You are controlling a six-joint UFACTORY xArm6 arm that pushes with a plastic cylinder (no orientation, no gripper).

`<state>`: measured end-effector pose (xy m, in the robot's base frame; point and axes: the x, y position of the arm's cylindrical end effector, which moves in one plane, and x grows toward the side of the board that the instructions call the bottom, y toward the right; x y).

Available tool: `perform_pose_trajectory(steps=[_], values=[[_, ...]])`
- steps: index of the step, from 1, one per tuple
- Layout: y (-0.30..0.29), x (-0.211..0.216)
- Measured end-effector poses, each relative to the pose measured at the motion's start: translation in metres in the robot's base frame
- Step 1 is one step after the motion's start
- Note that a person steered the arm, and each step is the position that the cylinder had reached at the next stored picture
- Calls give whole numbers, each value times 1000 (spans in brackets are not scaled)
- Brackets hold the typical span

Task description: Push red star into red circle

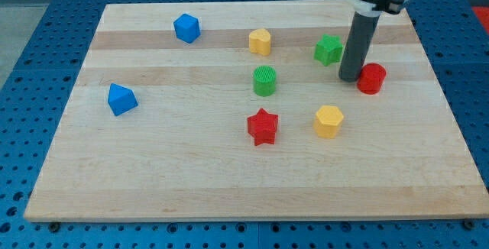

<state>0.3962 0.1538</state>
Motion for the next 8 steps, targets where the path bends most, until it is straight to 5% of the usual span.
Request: perform_pose_trajectory(steps=[2,5,7,8], values=[[-5,0],[-131,20],[-209,101],[-172,123]])
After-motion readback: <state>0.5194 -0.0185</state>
